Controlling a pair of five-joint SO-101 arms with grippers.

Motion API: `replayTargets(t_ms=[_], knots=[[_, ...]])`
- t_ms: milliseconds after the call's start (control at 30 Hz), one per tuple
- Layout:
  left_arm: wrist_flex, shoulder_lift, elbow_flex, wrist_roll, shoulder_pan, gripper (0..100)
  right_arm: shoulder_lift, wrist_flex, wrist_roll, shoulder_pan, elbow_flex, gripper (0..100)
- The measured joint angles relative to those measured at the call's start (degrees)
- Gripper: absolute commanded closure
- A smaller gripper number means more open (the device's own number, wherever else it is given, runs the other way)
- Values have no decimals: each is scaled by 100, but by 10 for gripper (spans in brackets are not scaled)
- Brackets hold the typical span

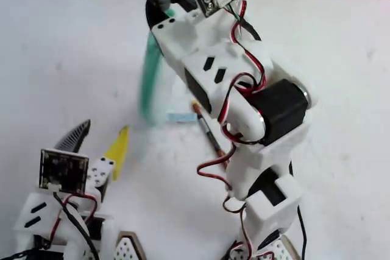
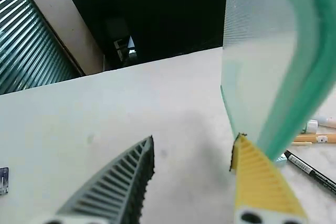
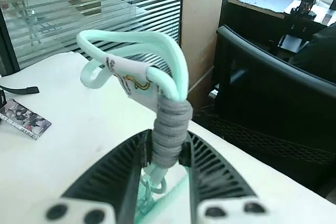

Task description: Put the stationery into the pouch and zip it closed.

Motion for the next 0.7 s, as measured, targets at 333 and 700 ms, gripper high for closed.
replayTargets(t_ms=[333, 700], knots=[[0, 0, 0, 0, 0, 744, 0, 0, -35, -9, 9, 981], [0, 0, 0, 0, -149, 744, 0, 185, -35, -510, 9, 981]])
